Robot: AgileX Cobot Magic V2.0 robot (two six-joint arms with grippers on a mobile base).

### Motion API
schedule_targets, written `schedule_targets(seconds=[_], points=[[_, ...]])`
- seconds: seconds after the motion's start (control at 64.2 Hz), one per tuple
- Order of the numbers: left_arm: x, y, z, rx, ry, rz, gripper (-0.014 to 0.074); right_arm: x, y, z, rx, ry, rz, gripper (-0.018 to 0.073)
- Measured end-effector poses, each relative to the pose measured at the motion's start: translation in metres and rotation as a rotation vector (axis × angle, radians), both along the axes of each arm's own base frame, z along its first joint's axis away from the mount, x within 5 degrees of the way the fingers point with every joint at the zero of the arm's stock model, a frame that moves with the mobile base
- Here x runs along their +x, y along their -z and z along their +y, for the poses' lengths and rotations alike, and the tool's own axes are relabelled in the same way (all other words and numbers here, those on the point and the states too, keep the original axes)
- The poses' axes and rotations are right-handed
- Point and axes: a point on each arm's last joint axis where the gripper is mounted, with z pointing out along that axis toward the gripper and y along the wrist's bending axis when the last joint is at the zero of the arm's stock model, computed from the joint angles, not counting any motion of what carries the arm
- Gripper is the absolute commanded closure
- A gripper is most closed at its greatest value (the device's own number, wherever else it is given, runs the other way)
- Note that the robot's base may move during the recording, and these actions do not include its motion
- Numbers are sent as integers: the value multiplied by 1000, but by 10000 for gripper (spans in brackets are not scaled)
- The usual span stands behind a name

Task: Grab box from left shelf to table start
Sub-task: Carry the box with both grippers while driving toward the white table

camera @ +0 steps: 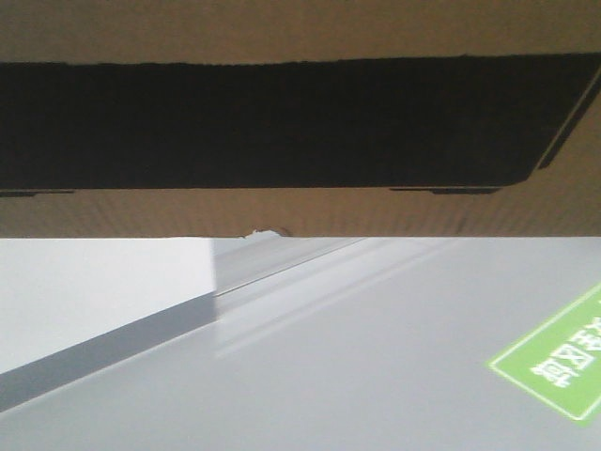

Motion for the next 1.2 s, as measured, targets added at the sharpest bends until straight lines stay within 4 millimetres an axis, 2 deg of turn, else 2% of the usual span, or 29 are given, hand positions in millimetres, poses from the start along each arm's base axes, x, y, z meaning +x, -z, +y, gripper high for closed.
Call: schedule_targets(seconds=[1.2], points=[[0,0,0,0,0,0,699,0,0,0,0,0,0,504]])
